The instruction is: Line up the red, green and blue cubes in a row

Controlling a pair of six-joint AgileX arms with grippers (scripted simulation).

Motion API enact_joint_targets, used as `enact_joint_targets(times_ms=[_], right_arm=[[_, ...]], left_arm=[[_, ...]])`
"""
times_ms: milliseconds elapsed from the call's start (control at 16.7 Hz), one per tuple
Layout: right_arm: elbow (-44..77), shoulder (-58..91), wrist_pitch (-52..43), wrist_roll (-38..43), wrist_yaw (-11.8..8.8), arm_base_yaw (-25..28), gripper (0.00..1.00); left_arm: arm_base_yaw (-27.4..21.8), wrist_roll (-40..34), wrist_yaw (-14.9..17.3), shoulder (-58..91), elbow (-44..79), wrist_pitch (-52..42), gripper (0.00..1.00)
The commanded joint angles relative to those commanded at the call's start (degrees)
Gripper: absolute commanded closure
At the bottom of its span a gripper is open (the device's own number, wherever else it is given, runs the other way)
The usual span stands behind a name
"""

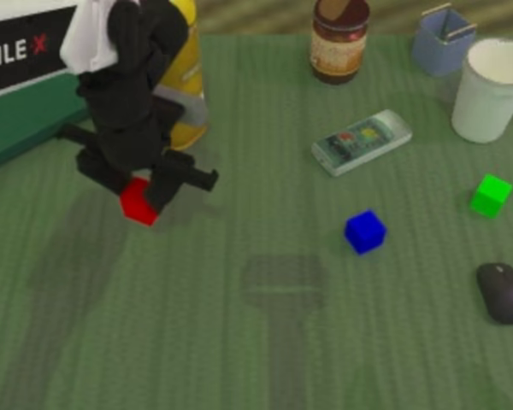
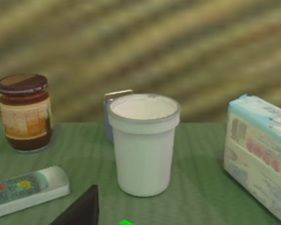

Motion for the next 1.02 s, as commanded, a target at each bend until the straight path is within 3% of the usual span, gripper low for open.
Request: enact_joint_targets(times_ms=[600,1020], right_arm=[[0.0,0.0,0.0,0.0,0.0,0.0,0.0],[0.0,0.0,0.0,0.0,0.0,0.0,0.0]], left_arm=[[-13.77,-37.75,-1.41,-11.47,-12.86,0.62,1.0],[-15.22,-41.32,-1.6,-13.1,-14.3,0.95,1.0]])
